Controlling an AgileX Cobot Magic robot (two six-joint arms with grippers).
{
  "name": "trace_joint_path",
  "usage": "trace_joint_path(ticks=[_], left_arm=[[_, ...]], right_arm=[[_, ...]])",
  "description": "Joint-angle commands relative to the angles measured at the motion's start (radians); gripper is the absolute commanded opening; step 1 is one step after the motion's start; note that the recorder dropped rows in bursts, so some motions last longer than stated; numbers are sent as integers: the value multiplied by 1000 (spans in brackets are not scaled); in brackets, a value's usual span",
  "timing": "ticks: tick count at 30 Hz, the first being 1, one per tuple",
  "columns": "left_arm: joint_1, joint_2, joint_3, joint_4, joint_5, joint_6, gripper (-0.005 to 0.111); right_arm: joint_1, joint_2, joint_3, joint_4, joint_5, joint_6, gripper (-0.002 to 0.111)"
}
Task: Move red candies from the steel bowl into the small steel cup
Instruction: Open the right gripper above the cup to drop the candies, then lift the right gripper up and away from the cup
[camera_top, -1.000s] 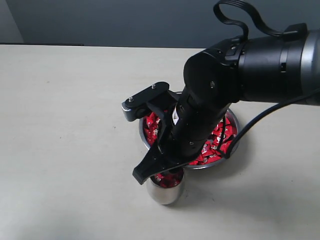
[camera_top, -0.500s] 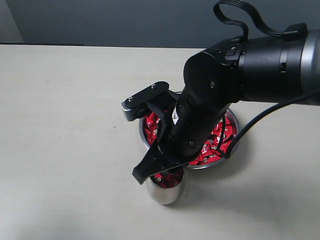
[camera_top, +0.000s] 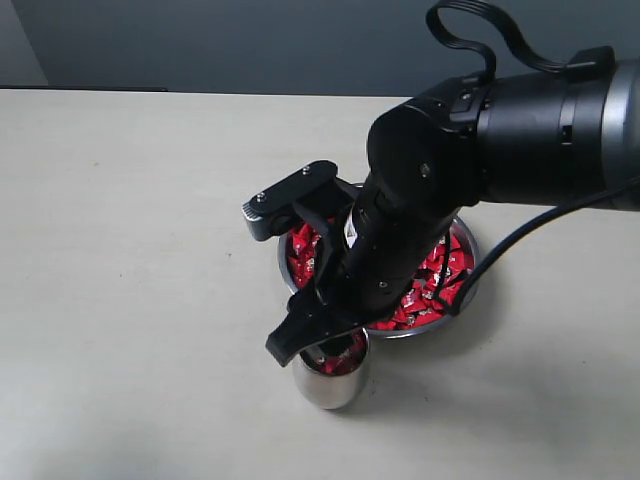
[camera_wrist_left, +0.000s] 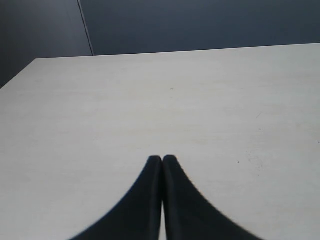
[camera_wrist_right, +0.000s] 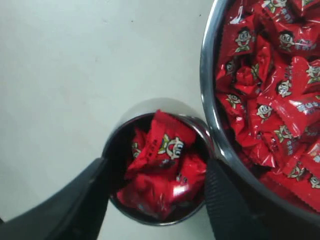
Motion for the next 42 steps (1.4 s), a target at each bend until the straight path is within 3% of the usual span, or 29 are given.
trace_joint_path(ticks=[1,24,30,35,38,42], left_arm=[[-7,-5,5,2,-8,-1,0],[-7,-5,5,2,-8,-1,0],[-7,-5,5,2,-8,-1,0],[-7,-5,5,2,-8,-1,0],[-7,-5,5,2,-8,-1,0],[-7,-5,5,2,-8,-1,0]], right_arm=[[2,-2,5,-26,-13,-7,55],[2,-50,5,-49,-48,19,55],[2,-129,5,-208,-113,167,55],[2,-199,5,-519,-116,432,55],[2,-223,5,-712,-72,595,44],[2,-240,5,-904,-12,757,15]])
